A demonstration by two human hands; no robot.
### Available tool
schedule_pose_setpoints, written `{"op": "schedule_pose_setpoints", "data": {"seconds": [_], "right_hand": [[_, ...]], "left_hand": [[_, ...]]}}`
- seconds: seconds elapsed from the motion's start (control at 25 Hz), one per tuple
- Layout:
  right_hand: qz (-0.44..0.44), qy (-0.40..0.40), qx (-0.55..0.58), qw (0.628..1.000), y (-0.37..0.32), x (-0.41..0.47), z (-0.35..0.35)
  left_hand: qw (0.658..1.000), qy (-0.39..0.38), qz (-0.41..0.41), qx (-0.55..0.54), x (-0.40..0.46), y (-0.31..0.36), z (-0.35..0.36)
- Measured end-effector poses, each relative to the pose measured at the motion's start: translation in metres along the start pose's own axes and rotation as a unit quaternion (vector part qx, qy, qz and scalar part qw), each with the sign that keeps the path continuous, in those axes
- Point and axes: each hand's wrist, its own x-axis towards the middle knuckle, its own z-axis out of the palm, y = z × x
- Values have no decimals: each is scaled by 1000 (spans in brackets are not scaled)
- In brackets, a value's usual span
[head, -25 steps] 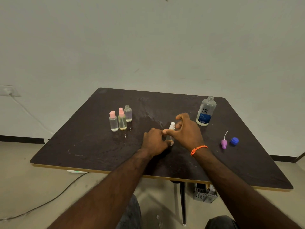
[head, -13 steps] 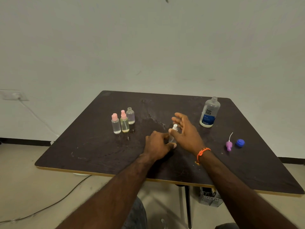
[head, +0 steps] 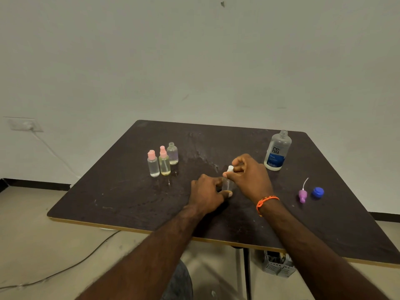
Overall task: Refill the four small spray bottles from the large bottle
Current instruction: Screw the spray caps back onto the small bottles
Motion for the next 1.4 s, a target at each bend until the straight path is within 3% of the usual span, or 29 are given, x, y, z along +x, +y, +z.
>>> {"op": "schedule_pose_setpoints", "data": {"seconds": [0.12,0.24,0.4,0.56,0.68,0.92,1.24,1.4], "right_hand": [[-27,-12,-62,998,-2,-3,7],[-10,-65,-5,998,4,-1,5],[-3,-8,-19,1000,6,-2,11],[32,-52,17,998,9,-1,28],[7,-77,37,996,1,9,49],[-14,-103,77,992,-25,39,111],[-53,-139,106,983,-49,63,146],[-8,-122,111,986,-46,81,146]], "left_hand": [[1000,4,0,18,-1,0,1],[1000,5,1,3,-2,3,0],[1000,-2,-9,17,-2,4,2],[997,31,-21,68,-1,-4,-10],[991,67,-63,92,1,-16,-23],[981,157,-115,30,-4,-47,-38],[977,157,-142,38,-4,-77,-46],[976,155,-146,52,-7,-72,-53]]}}
